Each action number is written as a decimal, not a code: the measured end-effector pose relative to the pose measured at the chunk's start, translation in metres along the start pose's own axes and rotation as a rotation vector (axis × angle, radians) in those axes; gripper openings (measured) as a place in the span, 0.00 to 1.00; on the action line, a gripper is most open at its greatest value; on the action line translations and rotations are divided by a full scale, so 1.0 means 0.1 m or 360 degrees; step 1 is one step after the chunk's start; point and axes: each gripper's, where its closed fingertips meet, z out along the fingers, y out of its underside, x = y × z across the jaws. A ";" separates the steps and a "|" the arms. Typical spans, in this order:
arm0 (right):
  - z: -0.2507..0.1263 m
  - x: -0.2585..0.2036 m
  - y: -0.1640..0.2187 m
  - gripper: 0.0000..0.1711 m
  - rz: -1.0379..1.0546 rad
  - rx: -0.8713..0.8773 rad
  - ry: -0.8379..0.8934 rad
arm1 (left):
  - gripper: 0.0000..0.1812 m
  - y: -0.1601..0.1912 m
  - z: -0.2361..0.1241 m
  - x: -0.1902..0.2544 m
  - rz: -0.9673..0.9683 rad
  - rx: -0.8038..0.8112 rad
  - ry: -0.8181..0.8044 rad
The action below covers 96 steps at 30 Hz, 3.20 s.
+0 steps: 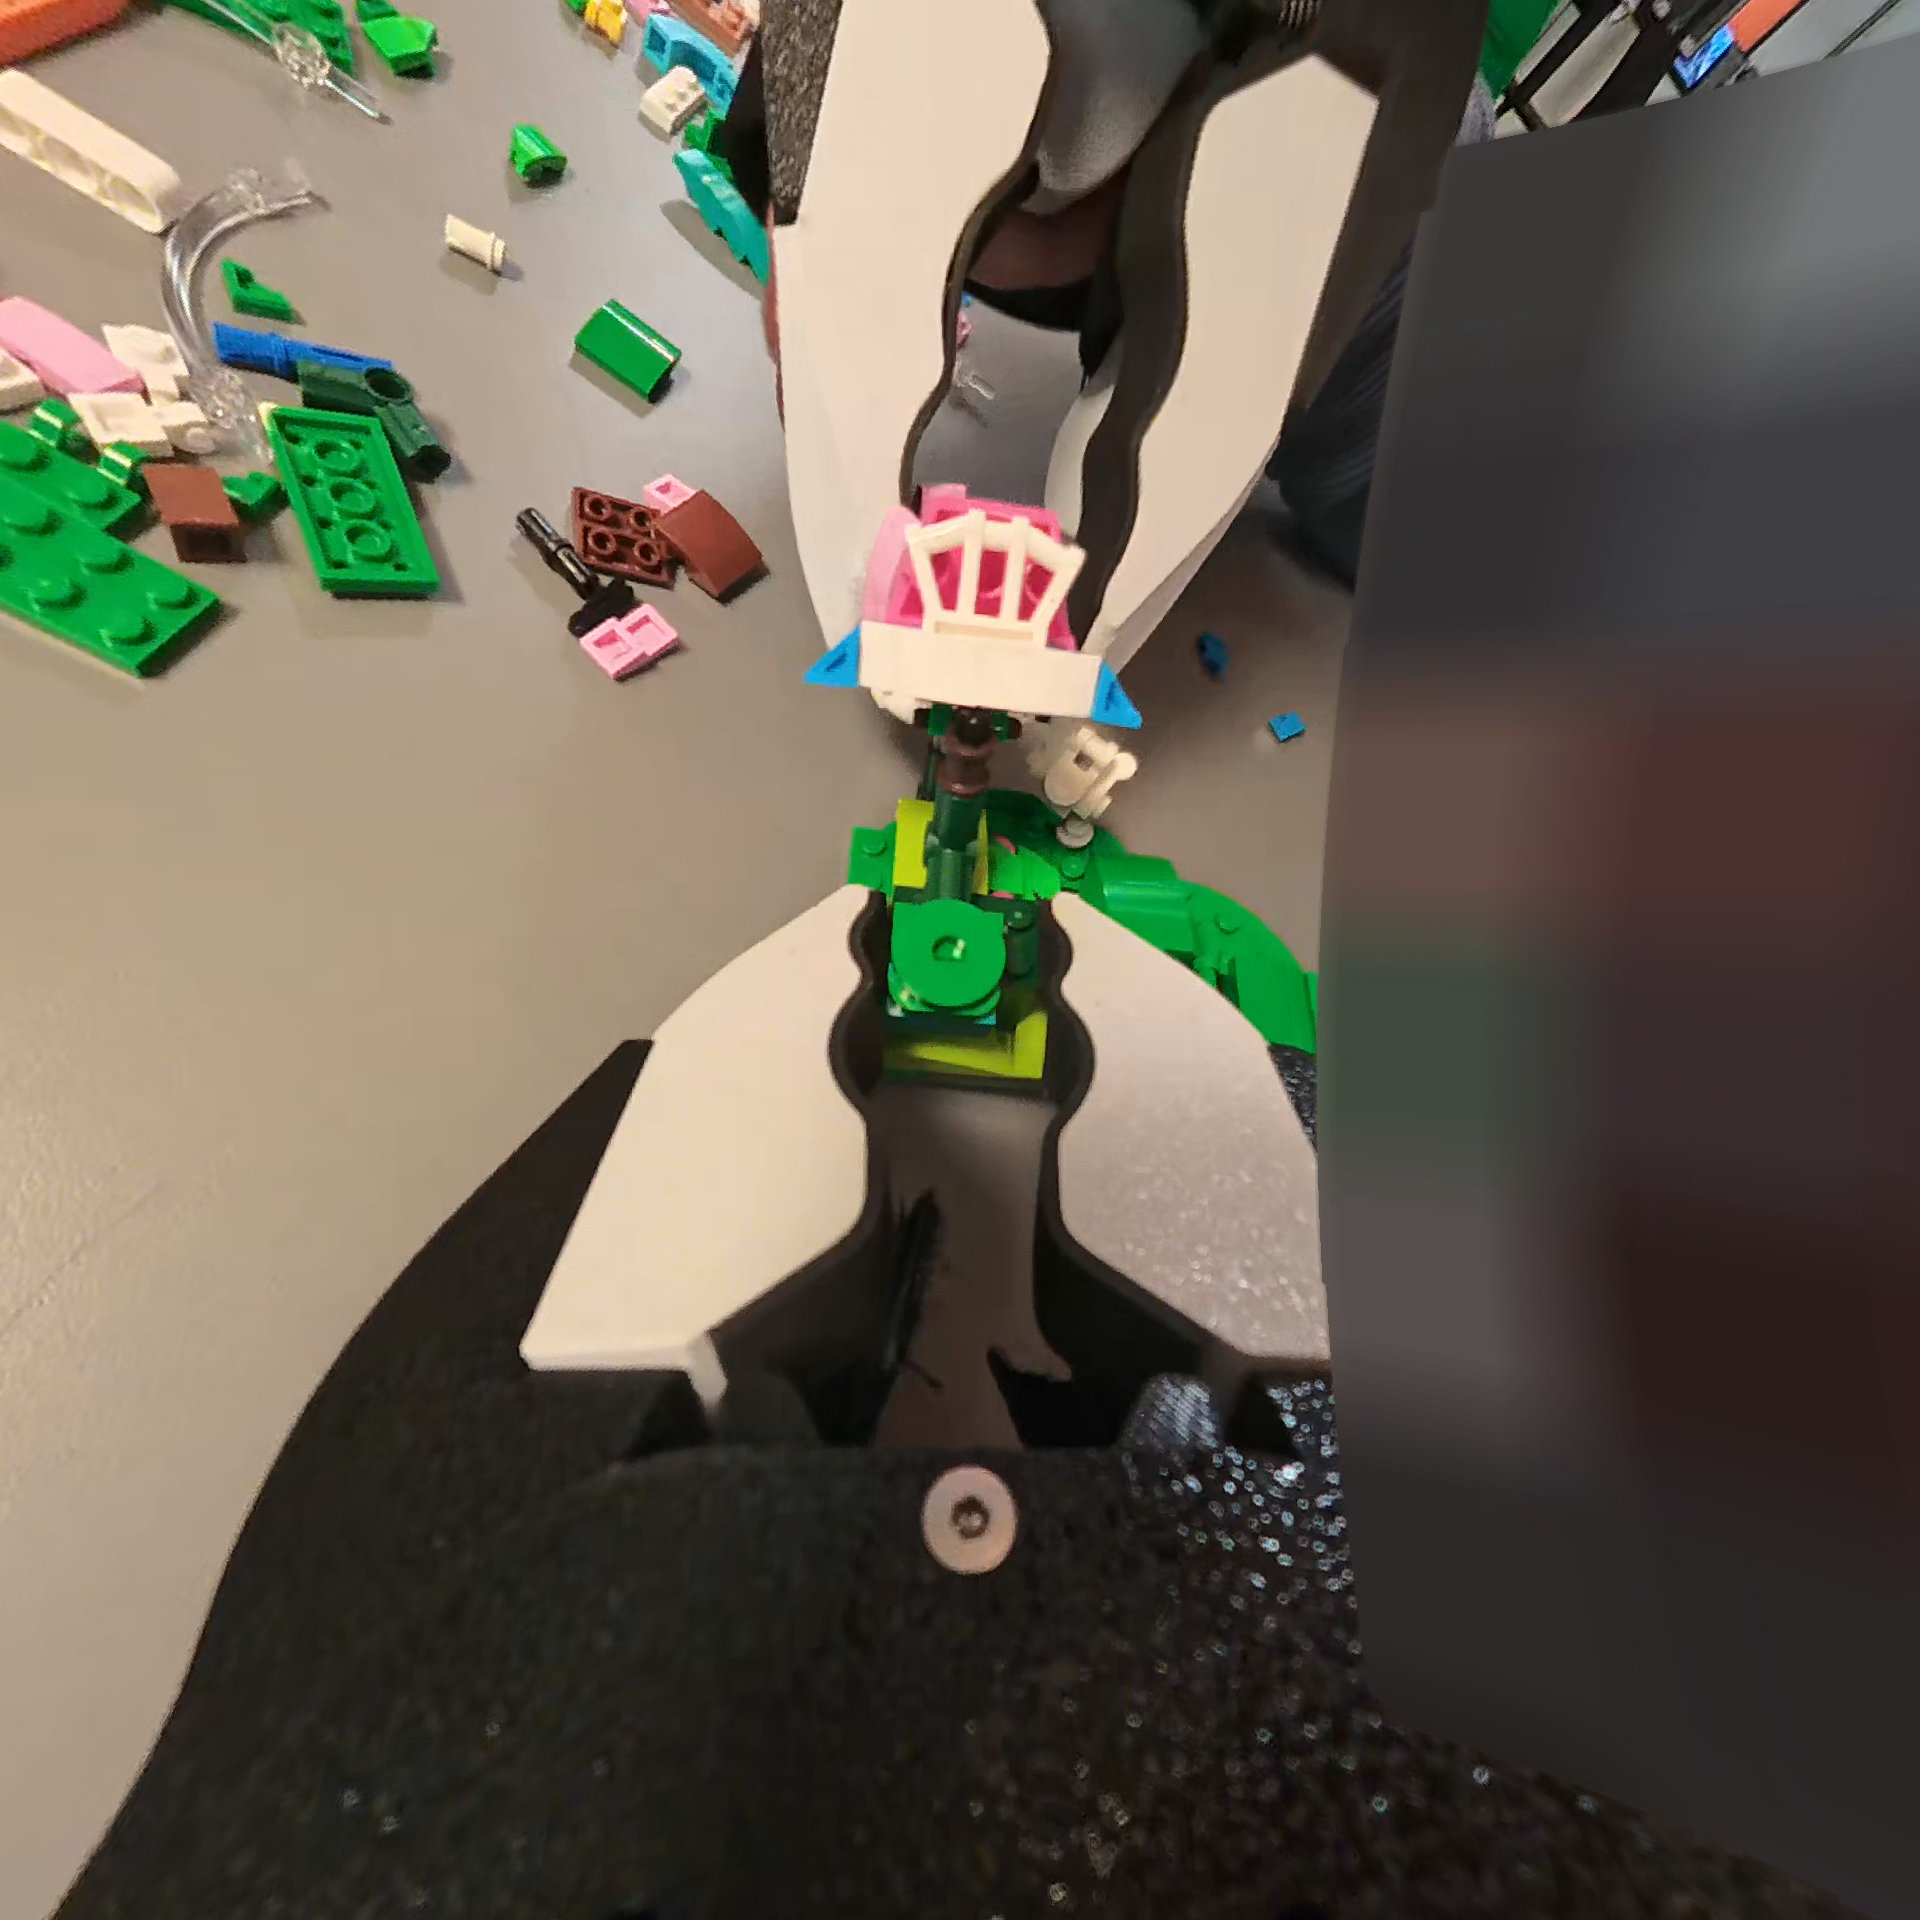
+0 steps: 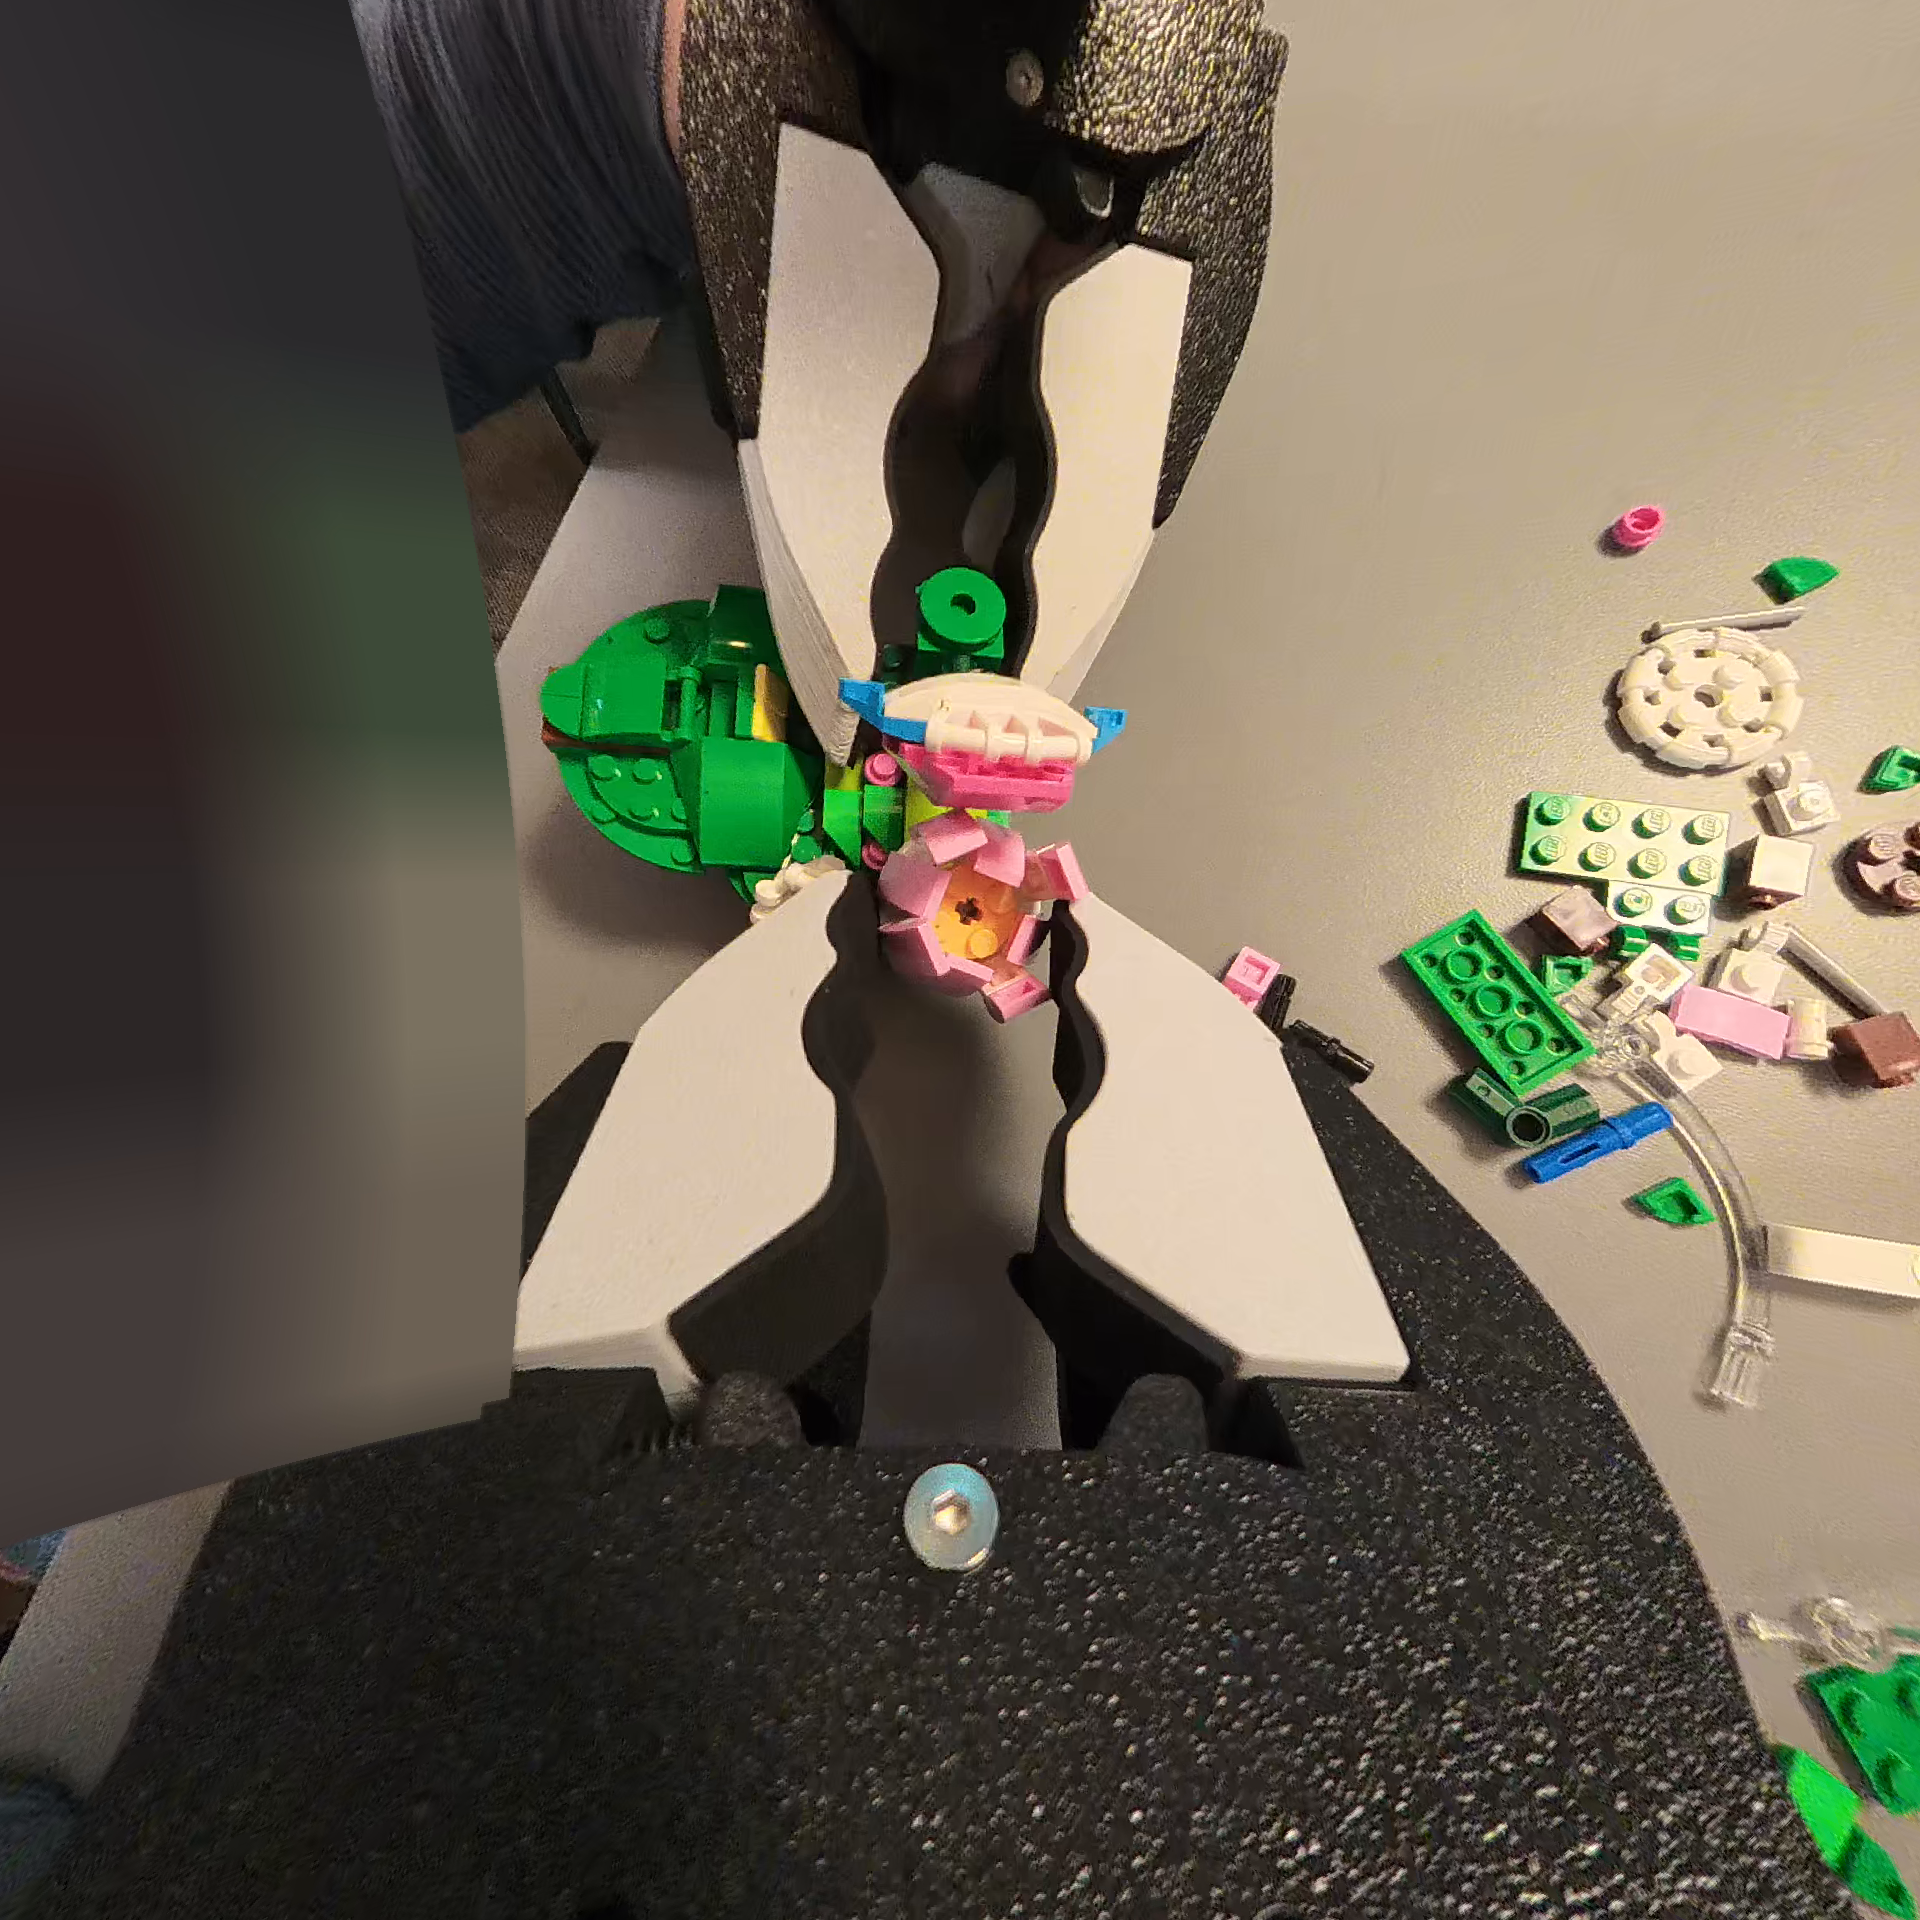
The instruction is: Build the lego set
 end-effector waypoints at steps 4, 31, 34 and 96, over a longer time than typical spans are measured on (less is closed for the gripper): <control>0.01 -0.02 0.01 0.18 -0.0062 -0.0037 0.0038 | 0.15 0.01 0.00 0.01 0.0019 0.0009 -0.0010; 0.05 -0.10 0.05 0.19 -0.0320 -0.0129 0.0340 | 0.15 0.09 0.05 0.03 0.0257 -0.0039 -0.0217; 0.06 -0.10 0.06 0.19 -0.0573 -0.0151 0.0429 | 0.15 0.09 0.05 0.03 0.0293 -0.0046 -0.0246; -0.72 -0.10 0.29 0.21 -0.0274 0.0652 0.0952 | 0.41 0.22 -0.50 -0.33 0.0223 -0.0081 -0.0504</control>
